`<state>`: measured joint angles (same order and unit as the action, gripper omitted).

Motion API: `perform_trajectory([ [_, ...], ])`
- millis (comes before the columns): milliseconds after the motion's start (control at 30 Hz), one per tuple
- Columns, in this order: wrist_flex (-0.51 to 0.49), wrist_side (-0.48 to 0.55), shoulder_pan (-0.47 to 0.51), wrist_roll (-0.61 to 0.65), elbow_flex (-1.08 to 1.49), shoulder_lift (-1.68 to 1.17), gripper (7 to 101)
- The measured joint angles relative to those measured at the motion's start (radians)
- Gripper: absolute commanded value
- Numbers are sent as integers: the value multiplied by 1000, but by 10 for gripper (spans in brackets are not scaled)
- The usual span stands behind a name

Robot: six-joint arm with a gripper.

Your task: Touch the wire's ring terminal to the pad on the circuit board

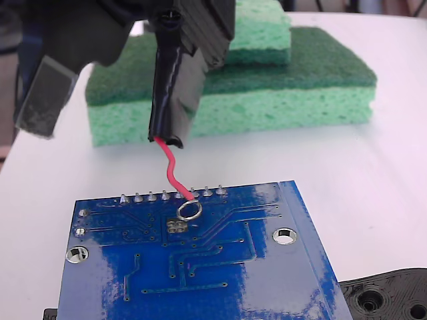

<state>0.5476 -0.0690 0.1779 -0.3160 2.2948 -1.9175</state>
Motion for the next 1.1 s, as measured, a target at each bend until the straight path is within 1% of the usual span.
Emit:
perform_trajectory([
  [600,-2,0,3,6,-6,8,1003],
  [867,0,3,3,12,-2,-31,1003],
  [1100,12,15,-2,21,21,-124,1003],
])
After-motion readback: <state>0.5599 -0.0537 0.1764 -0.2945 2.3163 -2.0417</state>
